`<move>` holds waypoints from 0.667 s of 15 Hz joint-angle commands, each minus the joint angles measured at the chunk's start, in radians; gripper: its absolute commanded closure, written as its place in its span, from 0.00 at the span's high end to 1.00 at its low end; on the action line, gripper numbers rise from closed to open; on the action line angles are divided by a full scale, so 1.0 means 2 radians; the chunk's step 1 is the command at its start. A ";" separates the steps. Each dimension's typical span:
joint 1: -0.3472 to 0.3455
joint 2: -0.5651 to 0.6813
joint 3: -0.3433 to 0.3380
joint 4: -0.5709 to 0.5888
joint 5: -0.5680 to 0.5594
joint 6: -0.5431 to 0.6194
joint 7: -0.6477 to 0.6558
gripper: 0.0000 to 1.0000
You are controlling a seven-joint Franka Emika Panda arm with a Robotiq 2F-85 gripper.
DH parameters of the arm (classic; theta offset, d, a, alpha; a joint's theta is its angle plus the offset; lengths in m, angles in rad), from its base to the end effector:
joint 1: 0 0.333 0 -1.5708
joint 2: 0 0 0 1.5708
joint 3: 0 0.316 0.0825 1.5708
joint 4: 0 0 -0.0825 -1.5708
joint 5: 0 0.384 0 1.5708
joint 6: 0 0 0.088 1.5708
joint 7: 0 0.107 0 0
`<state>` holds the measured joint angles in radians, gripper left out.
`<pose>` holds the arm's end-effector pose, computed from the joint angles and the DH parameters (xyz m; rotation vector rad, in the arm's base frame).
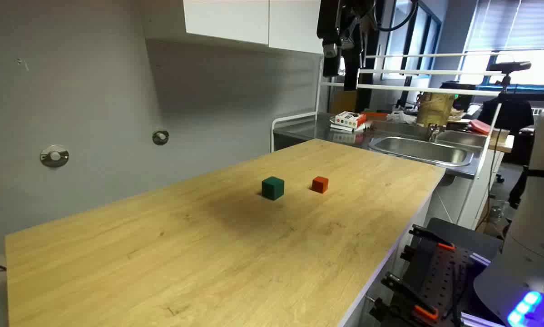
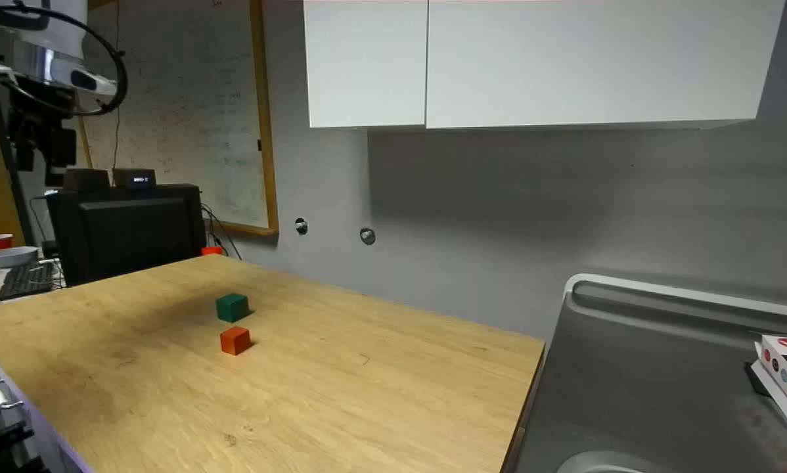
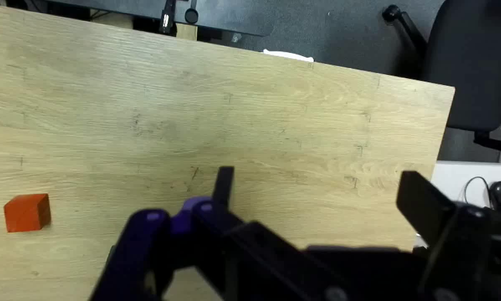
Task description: Pick up the orange block and put it on top of the green block
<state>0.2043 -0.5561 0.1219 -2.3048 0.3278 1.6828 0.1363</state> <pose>0.3468 0.1574 0.5470 -2.8919 -0.1757 0.1787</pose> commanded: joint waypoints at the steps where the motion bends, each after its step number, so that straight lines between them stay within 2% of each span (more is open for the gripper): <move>1: -0.010 0.000 0.008 0.002 0.004 -0.002 -0.004 1.00; 10: -0.016 0.003 0.008 0.002 0.002 0.006 0.002 1.00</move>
<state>0.2023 -0.5563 0.1229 -2.3044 0.3278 1.6845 0.1362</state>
